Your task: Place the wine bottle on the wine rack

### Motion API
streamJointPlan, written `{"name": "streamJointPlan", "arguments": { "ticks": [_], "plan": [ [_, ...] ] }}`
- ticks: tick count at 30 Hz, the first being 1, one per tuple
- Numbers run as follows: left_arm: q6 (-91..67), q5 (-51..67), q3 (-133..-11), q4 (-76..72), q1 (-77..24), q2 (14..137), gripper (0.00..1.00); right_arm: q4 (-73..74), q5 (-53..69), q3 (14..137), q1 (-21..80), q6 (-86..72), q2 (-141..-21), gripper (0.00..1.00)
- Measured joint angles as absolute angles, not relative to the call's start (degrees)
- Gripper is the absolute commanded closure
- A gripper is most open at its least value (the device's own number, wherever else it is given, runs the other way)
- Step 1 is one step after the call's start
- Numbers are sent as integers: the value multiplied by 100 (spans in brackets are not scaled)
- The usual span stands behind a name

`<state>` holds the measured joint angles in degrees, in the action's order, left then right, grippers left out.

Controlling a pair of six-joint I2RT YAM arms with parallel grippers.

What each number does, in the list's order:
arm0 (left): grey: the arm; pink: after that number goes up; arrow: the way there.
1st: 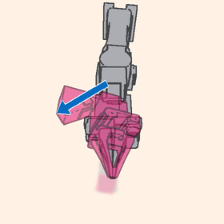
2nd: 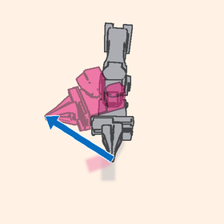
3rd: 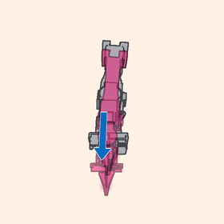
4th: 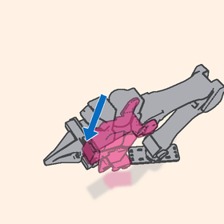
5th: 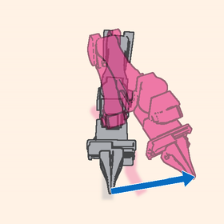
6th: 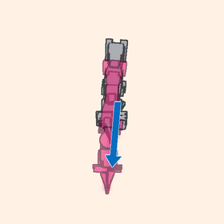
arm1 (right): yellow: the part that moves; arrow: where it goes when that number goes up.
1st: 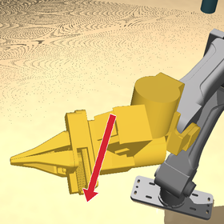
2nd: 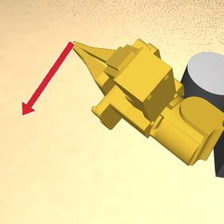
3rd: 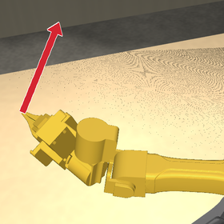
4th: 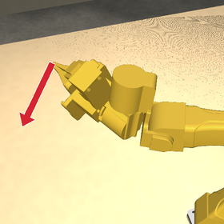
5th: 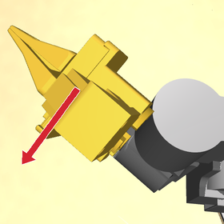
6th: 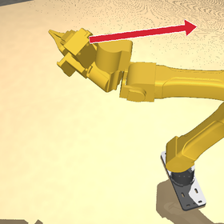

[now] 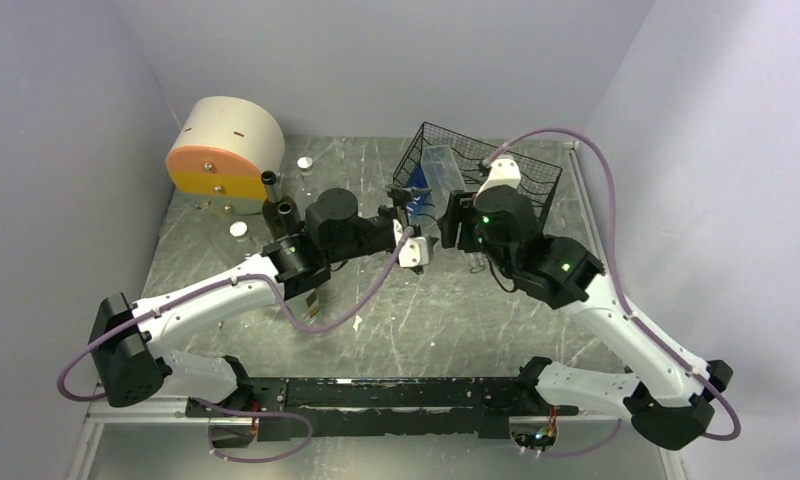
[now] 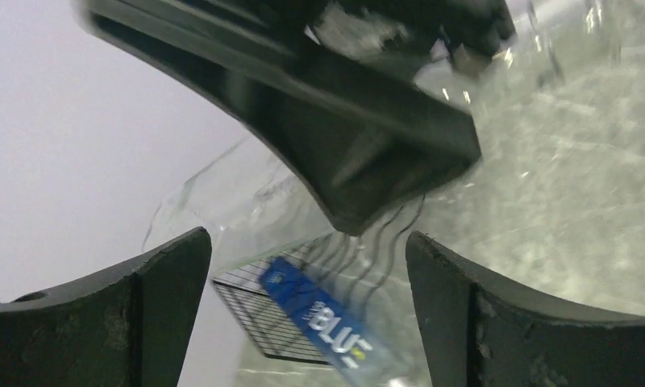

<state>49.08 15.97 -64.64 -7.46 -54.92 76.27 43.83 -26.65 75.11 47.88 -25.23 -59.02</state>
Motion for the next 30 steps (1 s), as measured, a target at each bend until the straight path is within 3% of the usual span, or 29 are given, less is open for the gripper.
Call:
{"name": "streamJointPlan", "arguments": {
  "ticks": [13, 20, 30],
  "plan": [
    [1485, 718, -5918, -1024, -5502, 6580, 5, 3371, -2403, 5347, 4423, -2814, -6090, 100],
    [690, 266, -5922, -683, -5502, 6453, 0, 2569, -1859, 4313, 4064, -2580, -6086, 100],
    [209, 163, -5896, -449, -5502, 6473, 0, 1826, -1732, 4154, 3787, -2491, -6272, 100]
  ]
}}
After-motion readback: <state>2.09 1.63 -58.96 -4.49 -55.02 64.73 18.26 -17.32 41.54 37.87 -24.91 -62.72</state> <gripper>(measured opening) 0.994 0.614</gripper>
